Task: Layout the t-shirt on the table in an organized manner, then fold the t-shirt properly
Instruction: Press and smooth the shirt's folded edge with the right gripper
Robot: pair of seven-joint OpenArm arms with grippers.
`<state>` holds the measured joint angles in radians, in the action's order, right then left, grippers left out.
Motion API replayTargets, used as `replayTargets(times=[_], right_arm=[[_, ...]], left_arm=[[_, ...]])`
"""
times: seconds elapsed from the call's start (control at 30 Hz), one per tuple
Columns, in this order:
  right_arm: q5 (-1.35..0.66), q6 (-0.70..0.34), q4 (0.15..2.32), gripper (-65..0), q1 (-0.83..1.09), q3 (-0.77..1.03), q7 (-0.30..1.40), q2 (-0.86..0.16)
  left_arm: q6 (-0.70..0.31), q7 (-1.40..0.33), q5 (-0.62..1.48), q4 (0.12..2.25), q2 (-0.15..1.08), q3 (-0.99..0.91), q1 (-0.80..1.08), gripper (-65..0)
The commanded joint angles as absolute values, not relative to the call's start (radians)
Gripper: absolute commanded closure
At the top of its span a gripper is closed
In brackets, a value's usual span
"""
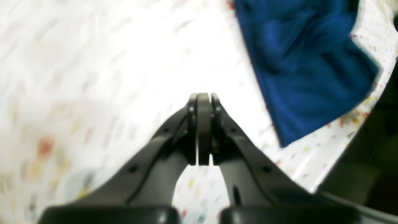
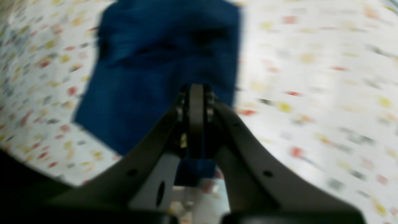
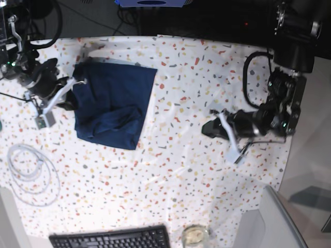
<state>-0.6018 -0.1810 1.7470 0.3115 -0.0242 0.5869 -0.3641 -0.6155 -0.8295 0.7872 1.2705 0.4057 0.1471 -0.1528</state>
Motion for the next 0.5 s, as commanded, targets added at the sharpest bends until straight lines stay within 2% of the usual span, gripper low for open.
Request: replayTargets(times=[0.0, 0.17, 0.33, 0.47], right_arm=[[-0.611, -0.185, 1.759, -0.2, 0.291, -0.050, 0.568, -0.380], [-0.611, -0.183, 1.666, -0.2, 0.206, -0.196, 0.568, -0.375], [-0.611, -0.183, 1.569, -0.2, 0.122, -0.274, 0.564, -0.371], [-0.611, -0.188, 1.491, -0.2, 0.042, -0.326, 0.564, -0.371]], left_arm=[[-0.627, -0.776, 0.808, 1.311, 0.449, 0.117, -0.104, 0.0], [-0.625, -0.593, 0.808, 1.388, 0.550, 0.010, 0.147, 0.0], [-0.627, -0.578, 0.808, 1.402, 0.547, -0.113, 0.262, 0.0], [-0.625, -0.579, 0.808, 1.402, 0.521, -0.134, 0.280, 0.0]])
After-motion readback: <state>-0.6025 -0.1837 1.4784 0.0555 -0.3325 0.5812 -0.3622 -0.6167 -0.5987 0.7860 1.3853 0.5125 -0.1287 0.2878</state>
